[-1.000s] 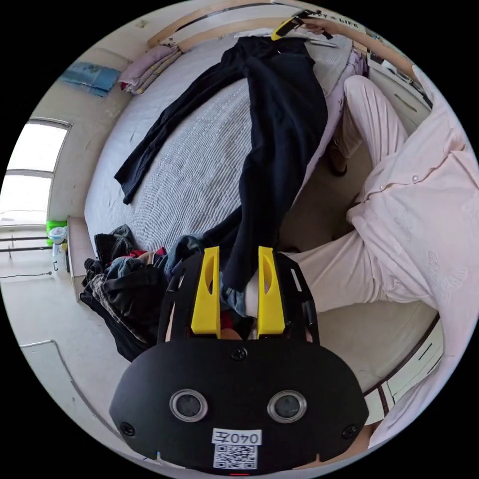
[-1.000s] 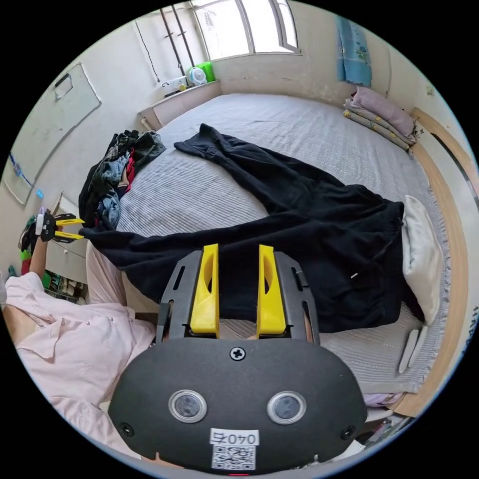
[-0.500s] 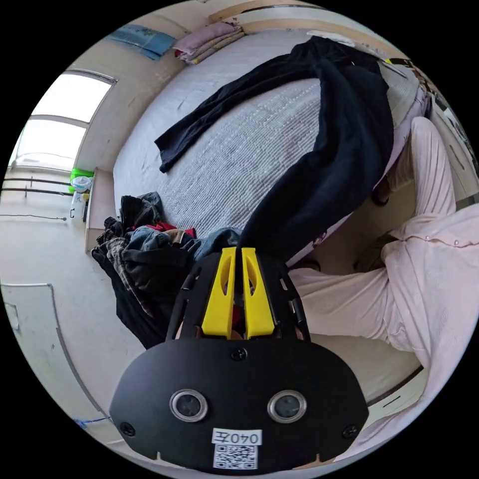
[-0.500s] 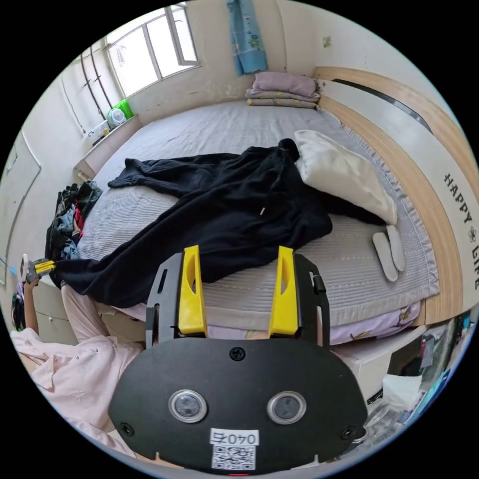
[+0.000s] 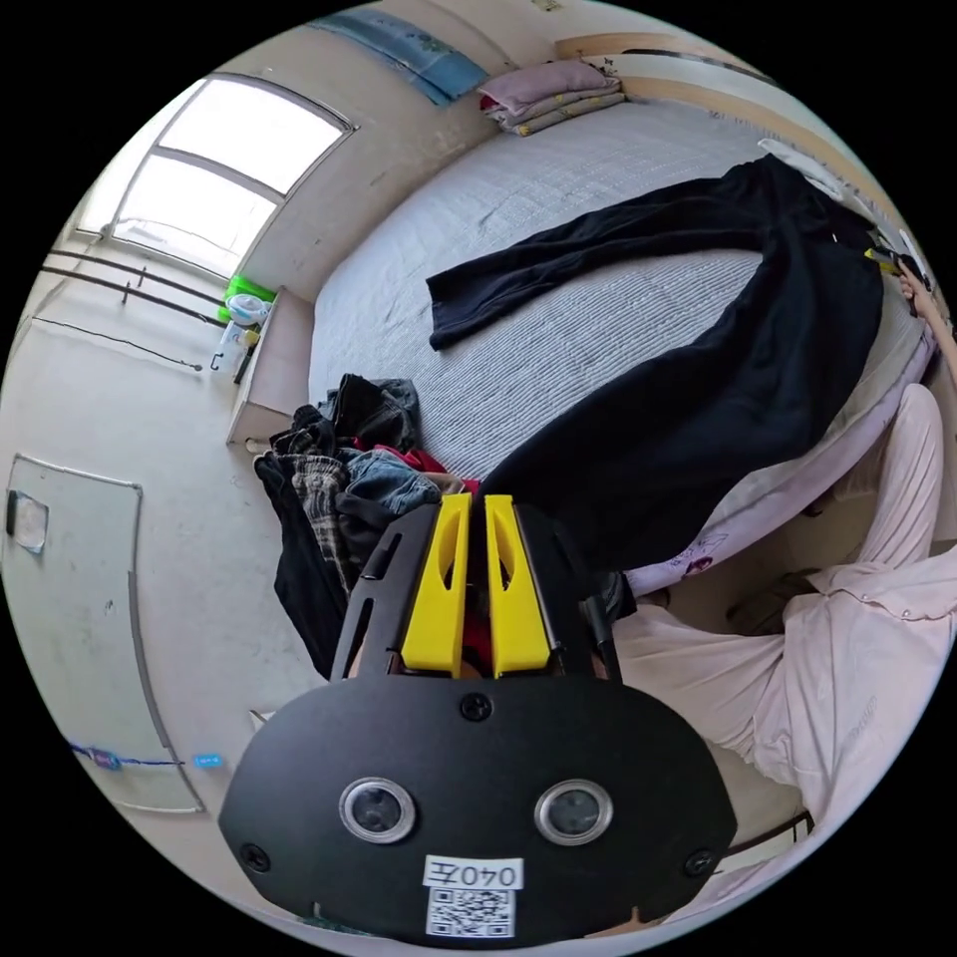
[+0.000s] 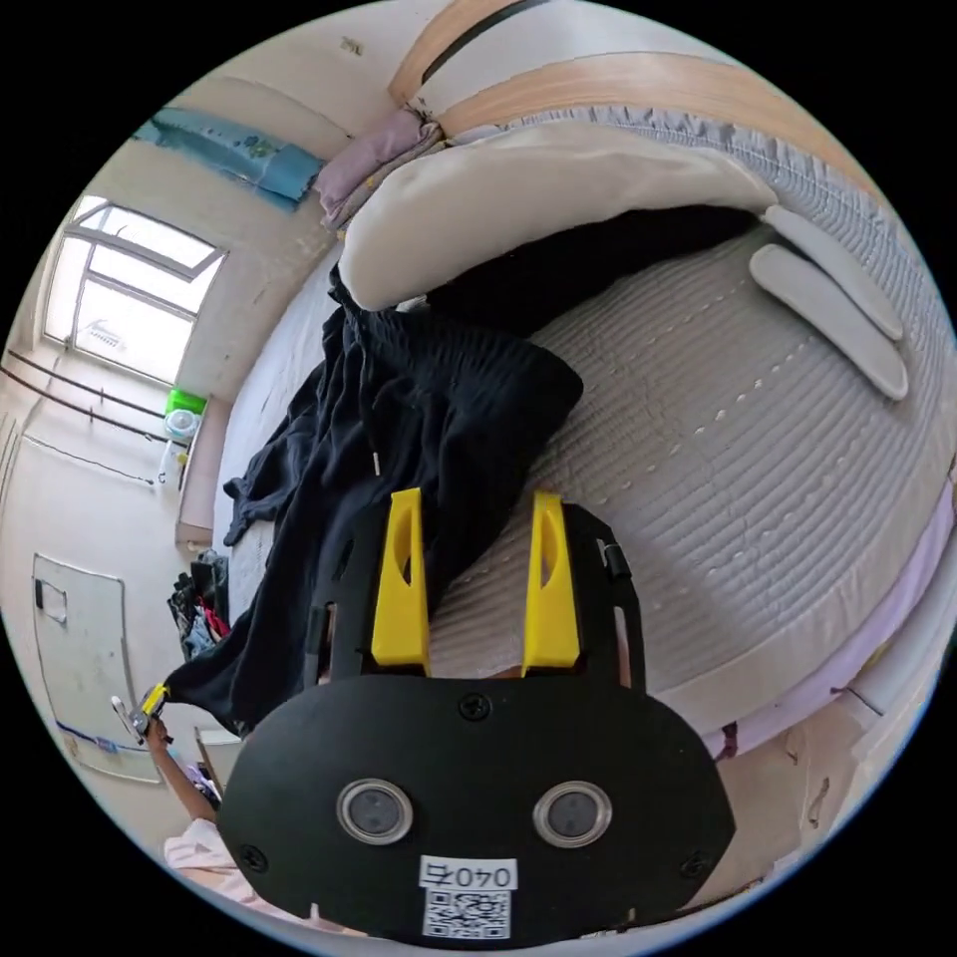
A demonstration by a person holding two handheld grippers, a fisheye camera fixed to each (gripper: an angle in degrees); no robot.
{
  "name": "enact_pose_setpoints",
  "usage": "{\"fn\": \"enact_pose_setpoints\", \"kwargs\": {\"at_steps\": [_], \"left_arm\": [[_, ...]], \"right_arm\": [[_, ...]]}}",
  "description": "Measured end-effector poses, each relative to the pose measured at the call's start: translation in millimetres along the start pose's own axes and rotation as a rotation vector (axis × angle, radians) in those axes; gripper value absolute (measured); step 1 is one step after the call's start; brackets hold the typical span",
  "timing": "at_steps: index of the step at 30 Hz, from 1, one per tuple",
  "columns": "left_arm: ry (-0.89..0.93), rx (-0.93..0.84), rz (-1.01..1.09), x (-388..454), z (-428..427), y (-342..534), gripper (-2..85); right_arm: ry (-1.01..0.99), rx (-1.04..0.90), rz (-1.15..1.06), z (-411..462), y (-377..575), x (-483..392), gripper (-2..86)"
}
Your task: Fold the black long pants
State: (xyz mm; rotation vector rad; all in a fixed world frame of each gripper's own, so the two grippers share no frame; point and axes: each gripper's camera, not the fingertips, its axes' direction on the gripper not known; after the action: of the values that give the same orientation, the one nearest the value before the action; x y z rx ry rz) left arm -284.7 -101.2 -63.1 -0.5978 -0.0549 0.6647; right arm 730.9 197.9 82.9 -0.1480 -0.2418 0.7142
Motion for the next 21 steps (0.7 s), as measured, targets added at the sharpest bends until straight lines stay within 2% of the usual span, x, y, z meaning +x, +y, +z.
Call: {"fn": "enact_pose_setpoints", "kwargs": {"at_steps": [5,8,11,13,15,17,21], "left_arm": [[0.054,-0.043,-0.018,-54.9,-12.6,-37.9,-1.3],[0.04,-0.154,-0.017,-82.3,15.0,-82.5,-1.0],[0.038,-0.297,-0.018,-79.5,105.7,-136.3,0.7],[0.08,-0.427,-0.062,-55.8,202.0,-163.2,3.5],[-0.006,-0.522,-0.055,-32.4,255.8,-164.2,5.9],[-0.043,-0.48,-0.045,-20.1,273.0,-153.5,7.1],[0.029,-0.149,-0.191,-47.4,216.6,-99.5,6.1]], "right_arm": [[0.061,0.069,-0.186,-48.8,10.4,-39.6,-0.5],[0.104,0.067,-0.218,-55.0,16.2,-44.1,-0.6],[0.116,0.029,-0.119,-27.0,19.1,-19.8,-0.1],[0.121,-0.02,-0.026,-4.7,24.0,0.2,0.9],[0.022,-0.002,0.078,-1.6,35.7,20.0,4.1],[0.02,-0.003,0.066,-16.1,39.1,18.8,7.1],[0.241,0.033,-0.121,-63.5,41.7,-38.0,8.8]]}}
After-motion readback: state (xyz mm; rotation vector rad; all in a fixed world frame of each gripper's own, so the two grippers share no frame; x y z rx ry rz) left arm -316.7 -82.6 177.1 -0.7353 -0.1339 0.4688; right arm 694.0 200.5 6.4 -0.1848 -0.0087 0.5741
